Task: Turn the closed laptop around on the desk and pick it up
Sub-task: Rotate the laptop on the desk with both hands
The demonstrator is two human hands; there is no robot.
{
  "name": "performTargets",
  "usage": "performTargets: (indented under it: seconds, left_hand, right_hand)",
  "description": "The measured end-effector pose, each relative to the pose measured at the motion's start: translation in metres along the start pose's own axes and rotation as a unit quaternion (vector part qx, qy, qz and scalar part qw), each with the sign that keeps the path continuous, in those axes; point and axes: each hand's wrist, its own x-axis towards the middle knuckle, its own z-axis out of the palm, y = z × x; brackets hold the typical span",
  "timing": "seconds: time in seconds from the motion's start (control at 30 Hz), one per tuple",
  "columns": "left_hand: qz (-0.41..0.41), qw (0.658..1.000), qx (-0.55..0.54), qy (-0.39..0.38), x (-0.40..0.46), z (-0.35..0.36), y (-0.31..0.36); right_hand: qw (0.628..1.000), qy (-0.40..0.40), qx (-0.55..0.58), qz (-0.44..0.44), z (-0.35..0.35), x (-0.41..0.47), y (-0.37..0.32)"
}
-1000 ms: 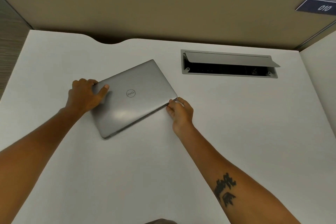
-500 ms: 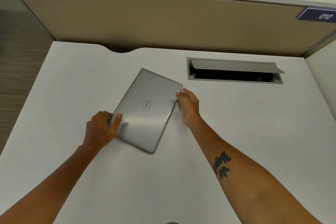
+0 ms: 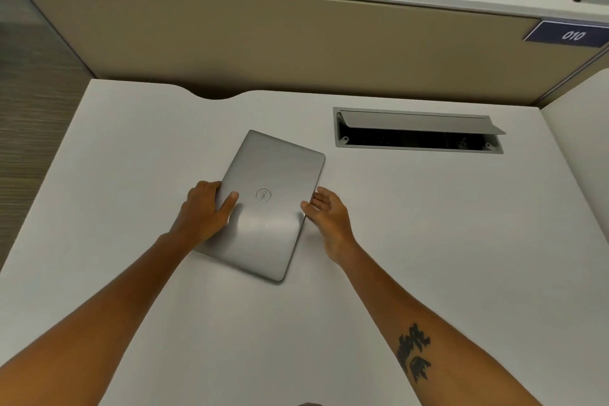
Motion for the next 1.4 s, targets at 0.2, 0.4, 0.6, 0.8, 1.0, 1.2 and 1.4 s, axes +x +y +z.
performTargets:
  seconds: [0.2,0.4,0.6,0.8,1.0,1.2,1.4]
  left_hand:
    - [0.001,1.000,-0.013,-0.013,0.041,0.004,0.006]
    - [-0.019,0.996,-0.087,-0.009,0.048,0.011,0.013]
    - [-0.181,0.950,-0.253,-0.008,0.040,0.005,0.030]
    - [-0.231,0.926,-0.298,-0.003,0.035,0.013,0.017]
    - [-0.274,0.893,-0.356,0.006,0.013,0.020,0.020]
    - [-0.321,0.842,-0.433,0.011,-0.016,0.030,0.025]
    - [-0.325,0.809,-0.489,0.026,-0.040,0.044,0.036]
  right_hand:
    - [0.998,0.016,-0.054,0.008,0.004,-0.026,0.023]
    - [0.997,0.038,-0.056,0.021,0.015,-0.031,0.035]
    - [0.997,0.042,-0.040,0.043,0.020,-0.024,0.025]
    - [0.996,0.036,-0.044,0.062,0.016,-0.020,0.009]
    - [0.996,0.045,-0.047,0.067,0.009,-0.013,-0.005]
    - [0.990,0.041,-0.104,0.083,0.008,0.003,-0.020]
    - [0.983,0.048,-0.150,0.089,0.008,0.011,-0.045]
